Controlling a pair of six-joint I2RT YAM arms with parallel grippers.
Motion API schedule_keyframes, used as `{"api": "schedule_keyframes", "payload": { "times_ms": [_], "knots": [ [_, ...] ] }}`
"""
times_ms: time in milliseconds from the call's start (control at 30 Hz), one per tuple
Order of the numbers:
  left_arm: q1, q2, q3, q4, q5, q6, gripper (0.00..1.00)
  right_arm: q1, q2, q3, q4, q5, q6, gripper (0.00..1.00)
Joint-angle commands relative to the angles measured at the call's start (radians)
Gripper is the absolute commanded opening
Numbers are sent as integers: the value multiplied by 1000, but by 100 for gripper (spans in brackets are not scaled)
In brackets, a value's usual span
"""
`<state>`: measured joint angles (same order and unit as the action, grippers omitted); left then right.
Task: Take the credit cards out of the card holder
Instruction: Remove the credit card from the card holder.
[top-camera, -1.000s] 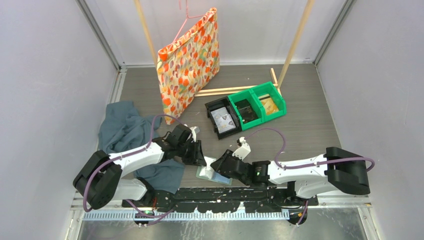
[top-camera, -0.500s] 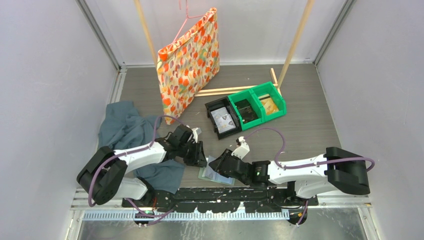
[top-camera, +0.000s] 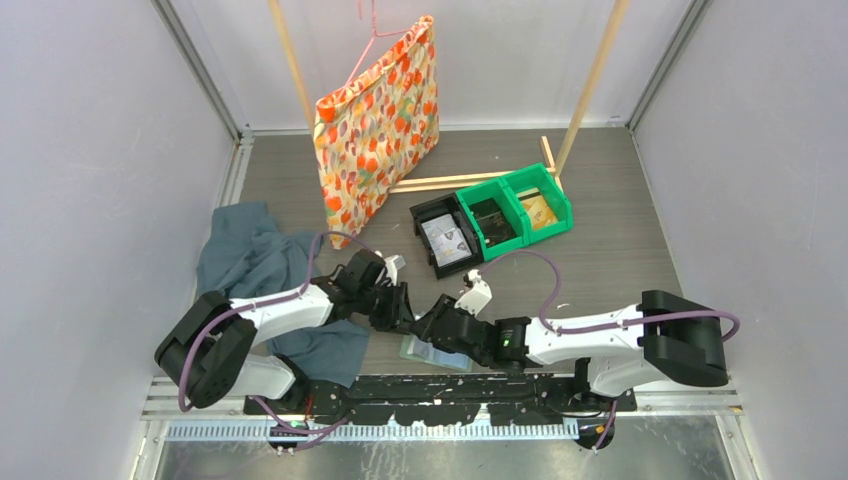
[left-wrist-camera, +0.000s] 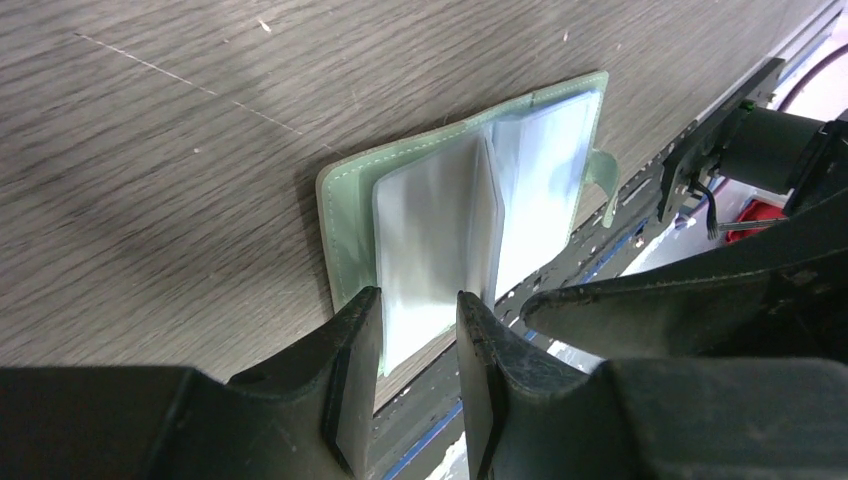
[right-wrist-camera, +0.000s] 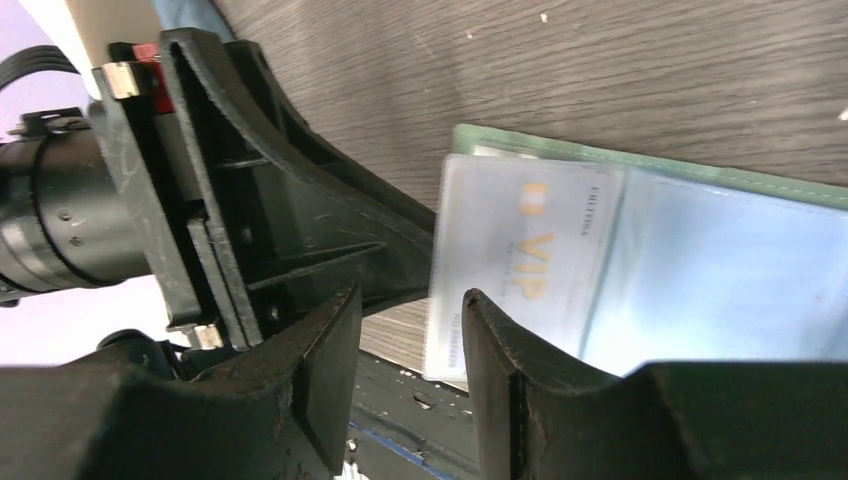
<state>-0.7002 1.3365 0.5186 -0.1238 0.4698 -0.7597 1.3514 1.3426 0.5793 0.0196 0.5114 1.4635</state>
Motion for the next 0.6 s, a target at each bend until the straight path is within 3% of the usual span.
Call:
{"api": "schedule_keyframes", "payload": {
  "times_ms": [0,367,567],
  "knots": [
    [-1,-20,-13,79,59,-18,35,-2,5,52,-12,16,-31,47],
    [-1,-25,-20,100,76,-25,35,0,13,100,-214,42,-16,48],
    [-1,-22,-20,107,79,-26,35,0,28,117,-219,35,-31,48]
  ]
}}
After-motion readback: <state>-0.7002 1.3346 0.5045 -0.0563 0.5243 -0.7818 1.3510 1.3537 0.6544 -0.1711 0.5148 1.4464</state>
